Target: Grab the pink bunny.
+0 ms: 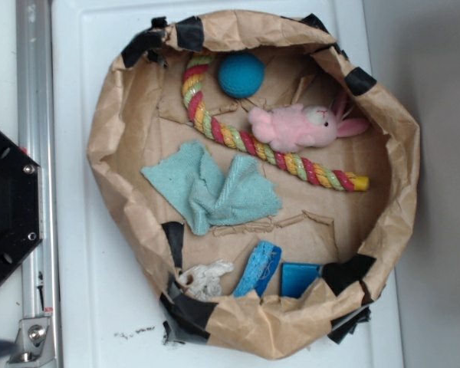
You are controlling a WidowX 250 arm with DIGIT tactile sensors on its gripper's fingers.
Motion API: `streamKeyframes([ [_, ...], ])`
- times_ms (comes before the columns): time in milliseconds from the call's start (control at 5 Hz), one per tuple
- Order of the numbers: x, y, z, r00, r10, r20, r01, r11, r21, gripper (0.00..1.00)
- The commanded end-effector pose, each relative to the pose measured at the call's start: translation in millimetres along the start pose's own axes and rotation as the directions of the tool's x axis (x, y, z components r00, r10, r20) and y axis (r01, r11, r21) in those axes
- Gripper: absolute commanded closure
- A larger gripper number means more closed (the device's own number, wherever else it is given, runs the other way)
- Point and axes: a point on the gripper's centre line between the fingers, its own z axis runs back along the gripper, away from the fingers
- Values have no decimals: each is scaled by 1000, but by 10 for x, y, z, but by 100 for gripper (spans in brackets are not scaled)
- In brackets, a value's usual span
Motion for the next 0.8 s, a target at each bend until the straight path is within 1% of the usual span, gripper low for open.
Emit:
streamKeyframes([
  [0, 0, 0, 0, 1000, 0, 0, 0, 1000, 0, 0],
  [200, 452, 247, -512, 981, -47, 186, 33, 996, 80, 0],
  [400, 926, 324, -956, 974, -48, 222, 52, 999, -11, 0],
  [600, 1368, 457, -1427, 979, -7, 201, 11, 1000, -21, 0],
])
